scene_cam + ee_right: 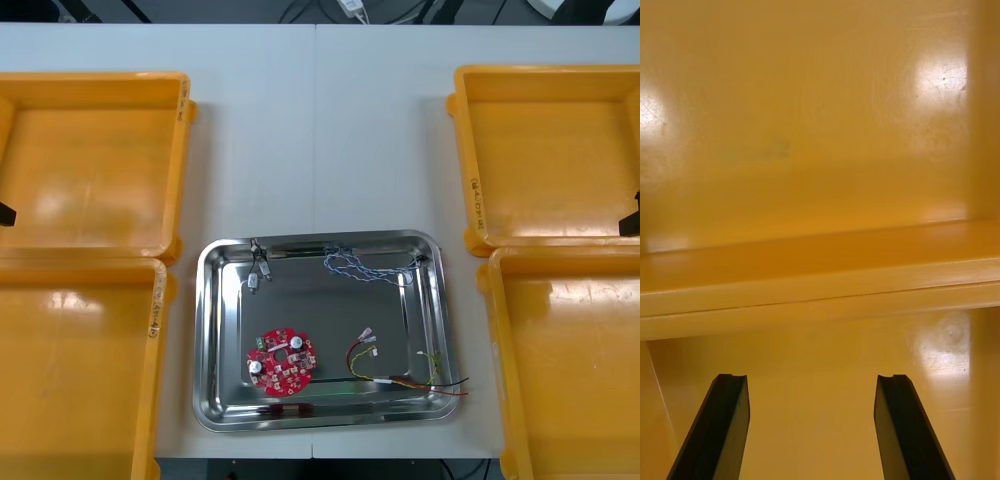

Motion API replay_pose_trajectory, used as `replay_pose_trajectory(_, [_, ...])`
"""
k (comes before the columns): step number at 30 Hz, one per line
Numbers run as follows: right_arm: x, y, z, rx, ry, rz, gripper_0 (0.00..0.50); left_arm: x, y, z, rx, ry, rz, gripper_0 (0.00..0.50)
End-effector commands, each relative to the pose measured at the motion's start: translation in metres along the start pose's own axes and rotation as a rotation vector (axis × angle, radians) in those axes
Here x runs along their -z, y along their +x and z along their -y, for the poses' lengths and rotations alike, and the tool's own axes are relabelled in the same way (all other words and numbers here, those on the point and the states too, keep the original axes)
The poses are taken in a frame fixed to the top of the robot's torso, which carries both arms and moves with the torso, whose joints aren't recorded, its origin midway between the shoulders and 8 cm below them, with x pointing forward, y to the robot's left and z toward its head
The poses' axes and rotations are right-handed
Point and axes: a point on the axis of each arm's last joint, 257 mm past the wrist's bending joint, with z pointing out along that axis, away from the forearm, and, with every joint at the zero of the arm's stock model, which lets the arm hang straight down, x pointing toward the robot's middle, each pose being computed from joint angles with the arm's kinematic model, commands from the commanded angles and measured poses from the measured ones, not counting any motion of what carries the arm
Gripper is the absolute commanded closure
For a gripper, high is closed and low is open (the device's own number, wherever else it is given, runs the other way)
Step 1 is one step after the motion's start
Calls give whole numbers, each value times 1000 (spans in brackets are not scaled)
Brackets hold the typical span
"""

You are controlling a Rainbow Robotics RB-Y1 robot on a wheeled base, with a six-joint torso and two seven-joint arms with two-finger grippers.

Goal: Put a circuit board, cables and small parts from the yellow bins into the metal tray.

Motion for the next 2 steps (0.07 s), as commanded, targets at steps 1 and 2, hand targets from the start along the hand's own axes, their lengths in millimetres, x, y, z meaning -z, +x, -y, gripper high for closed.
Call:
replay_pose_trajectory(1, [16,-10,17,-32,37,33,15,7,-1,0,-63,-1,25,0])
replay_pose_trajectory(2, [16,-10,17,-32,37,33,16,7,-1,0,-63,-1,25,0])
